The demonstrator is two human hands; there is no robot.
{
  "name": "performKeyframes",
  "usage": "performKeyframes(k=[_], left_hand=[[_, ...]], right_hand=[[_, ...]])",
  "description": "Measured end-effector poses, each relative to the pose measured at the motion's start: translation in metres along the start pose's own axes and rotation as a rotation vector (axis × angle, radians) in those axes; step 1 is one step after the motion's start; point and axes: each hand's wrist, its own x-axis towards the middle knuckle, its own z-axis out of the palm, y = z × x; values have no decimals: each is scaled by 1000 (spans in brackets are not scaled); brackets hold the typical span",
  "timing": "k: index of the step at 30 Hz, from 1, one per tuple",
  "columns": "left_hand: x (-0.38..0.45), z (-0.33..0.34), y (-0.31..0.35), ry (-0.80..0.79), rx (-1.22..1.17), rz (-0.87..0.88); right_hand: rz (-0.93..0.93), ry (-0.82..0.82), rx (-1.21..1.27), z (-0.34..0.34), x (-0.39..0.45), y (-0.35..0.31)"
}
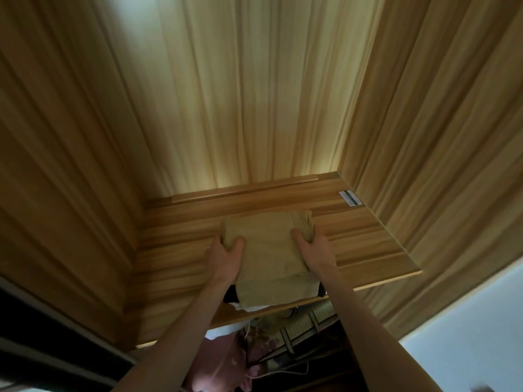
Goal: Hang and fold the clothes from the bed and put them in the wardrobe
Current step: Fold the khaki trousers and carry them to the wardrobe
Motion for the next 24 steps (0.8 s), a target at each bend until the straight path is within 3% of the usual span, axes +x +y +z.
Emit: performKeyframes(k=[4, 7, 10, 16, 24], left_hand=[[5, 3, -9, 112, 295, 99], [3, 0, -8, 76, 474, 430], [1, -1, -17, -26, 668, 643], [-5, 0, -34, -46, 801, 724], [-26, -18, -18, -67, 933, 704]], right_hand=[[-22, 4, -158, 5, 12, 8], [-277, 128, -243, 4, 7, 12], [-548, 115, -340, 7, -7, 20], [-674, 121, -462, 30, -23, 48], [-619, 97, -512, 23, -42, 26]])
